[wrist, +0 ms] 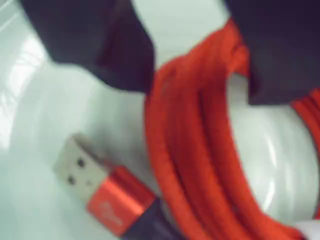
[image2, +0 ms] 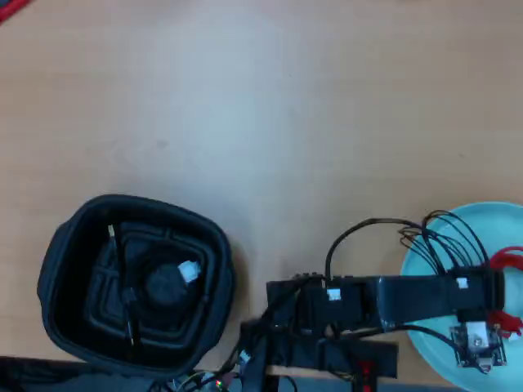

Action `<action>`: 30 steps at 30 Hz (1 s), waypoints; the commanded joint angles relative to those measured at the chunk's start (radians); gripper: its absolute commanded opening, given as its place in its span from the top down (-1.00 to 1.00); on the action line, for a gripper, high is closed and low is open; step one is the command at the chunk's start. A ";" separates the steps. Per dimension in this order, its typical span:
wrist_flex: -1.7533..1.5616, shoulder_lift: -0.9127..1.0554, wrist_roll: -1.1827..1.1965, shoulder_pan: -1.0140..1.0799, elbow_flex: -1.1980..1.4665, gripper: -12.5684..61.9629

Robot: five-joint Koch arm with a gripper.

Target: Put a black charging cable in a black bowl and put a red charging cable in a green bowl

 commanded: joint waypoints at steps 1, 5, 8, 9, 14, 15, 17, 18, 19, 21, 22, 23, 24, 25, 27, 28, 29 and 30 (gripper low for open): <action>-0.054 0.110 0.014 -0.012 -0.054 0.18; -0.049 0.279 0.015 -0.048 -0.052 0.20; -0.048 0.370 0.015 -0.086 -0.054 0.20; -0.049 0.388 0.015 -0.106 -0.054 0.20; -0.054 0.454 0.018 -0.230 -0.069 0.20; -0.054 0.460 0.018 -0.256 -0.069 0.20; -0.054 0.485 0.015 -0.308 -0.057 0.20; -0.052 0.503 0.015 -0.341 -0.048 0.20; -0.055 0.520 0.014 -0.374 -0.034 0.20; -0.060 0.558 0.012 -0.459 0.000 0.20; -0.063 0.581 0.012 -0.499 0.015 0.20; -0.074 0.601 0.012 -0.538 0.034 0.20; -0.089 0.624 0.014 -0.574 0.066 0.20; -0.112 0.653 0.014 -0.600 0.100 0.20; -0.172 0.727 0.014 -0.650 0.181 0.20; -0.204 0.764 0.014 -0.678 0.229 0.20; -0.238 0.801 0.015 -0.710 0.276 0.20; -0.268 0.838 0.015 -0.744 0.322 0.20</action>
